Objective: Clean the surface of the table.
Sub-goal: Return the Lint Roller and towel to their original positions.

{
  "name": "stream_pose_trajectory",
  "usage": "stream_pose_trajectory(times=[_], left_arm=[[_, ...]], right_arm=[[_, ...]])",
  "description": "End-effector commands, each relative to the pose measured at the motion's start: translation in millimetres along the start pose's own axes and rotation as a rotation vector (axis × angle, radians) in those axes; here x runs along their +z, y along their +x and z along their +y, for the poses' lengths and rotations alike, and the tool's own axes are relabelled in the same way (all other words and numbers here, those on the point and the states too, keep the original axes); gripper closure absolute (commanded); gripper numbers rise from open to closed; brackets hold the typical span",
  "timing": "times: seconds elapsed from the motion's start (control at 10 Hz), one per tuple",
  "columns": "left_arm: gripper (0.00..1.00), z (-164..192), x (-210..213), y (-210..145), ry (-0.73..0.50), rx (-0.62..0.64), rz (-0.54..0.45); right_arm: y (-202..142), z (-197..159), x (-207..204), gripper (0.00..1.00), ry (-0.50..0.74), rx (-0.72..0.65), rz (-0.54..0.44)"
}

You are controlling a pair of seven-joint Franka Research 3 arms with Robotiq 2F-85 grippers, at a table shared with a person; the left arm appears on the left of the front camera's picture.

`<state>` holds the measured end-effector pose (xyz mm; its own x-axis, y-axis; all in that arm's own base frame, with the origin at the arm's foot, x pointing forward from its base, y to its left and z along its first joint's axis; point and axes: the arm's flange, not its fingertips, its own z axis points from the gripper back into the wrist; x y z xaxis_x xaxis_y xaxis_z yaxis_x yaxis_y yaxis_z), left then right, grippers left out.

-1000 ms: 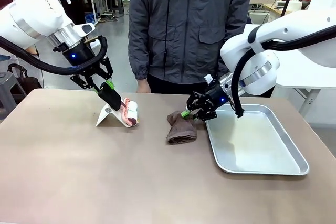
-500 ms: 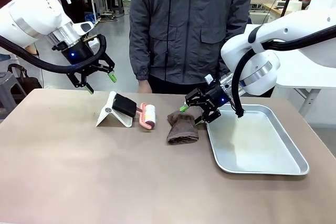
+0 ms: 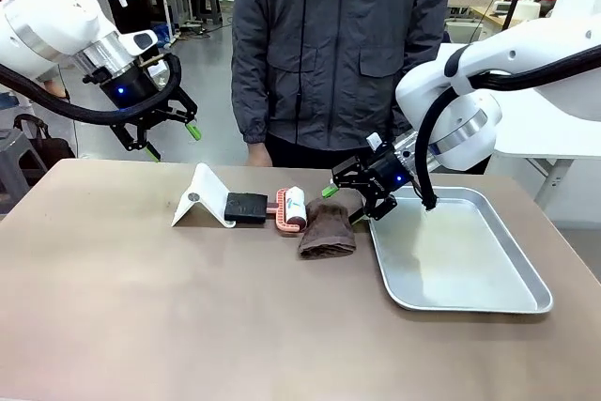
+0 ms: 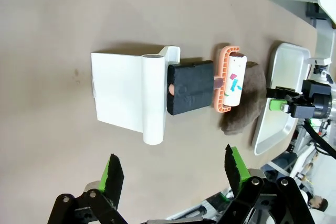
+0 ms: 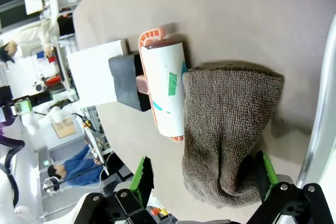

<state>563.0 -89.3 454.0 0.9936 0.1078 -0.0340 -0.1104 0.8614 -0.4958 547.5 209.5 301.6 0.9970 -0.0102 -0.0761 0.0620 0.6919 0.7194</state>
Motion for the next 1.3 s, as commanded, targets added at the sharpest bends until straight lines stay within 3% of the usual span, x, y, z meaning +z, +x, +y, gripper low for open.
stream_pose_trajectory(times=[0.0, 0.4, 0.6, 0.8, 1.0, 1.2], left_arm=[[0.00, 12, 19, -14, -0.071, -0.007, 0.013], [0.00, 82, 93, -79, -0.400, -0.144, 0.055], [0.00, 126, 113, -123, -0.623, -0.199, -0.063], [0.00, 163, 112, -156, -0.766, -0.143, -0.234], [0.00, 181, 99, -155, -0.800, -0.094, -0.216], [0.00, 176, 83, -133, -0.798, -0.041, -0.139]], right_arm=[[-22, -2, 22, 0.00, 0.081, 0.062, -0.016], [-81, -24, 98, 0.00, 0.262, 0.128, -0.052], [-110, -51, 132, 0.00, 0.481, 0.084, -0.067], [-141, -81, 165, 0.00, 0.635, 0.014, -0.145], [-163, -96, 182, 0.00, 0.643, -0.038, -0.265], [-162, -92, 172, 0.00, 0.603, -0.020, -0.305]])
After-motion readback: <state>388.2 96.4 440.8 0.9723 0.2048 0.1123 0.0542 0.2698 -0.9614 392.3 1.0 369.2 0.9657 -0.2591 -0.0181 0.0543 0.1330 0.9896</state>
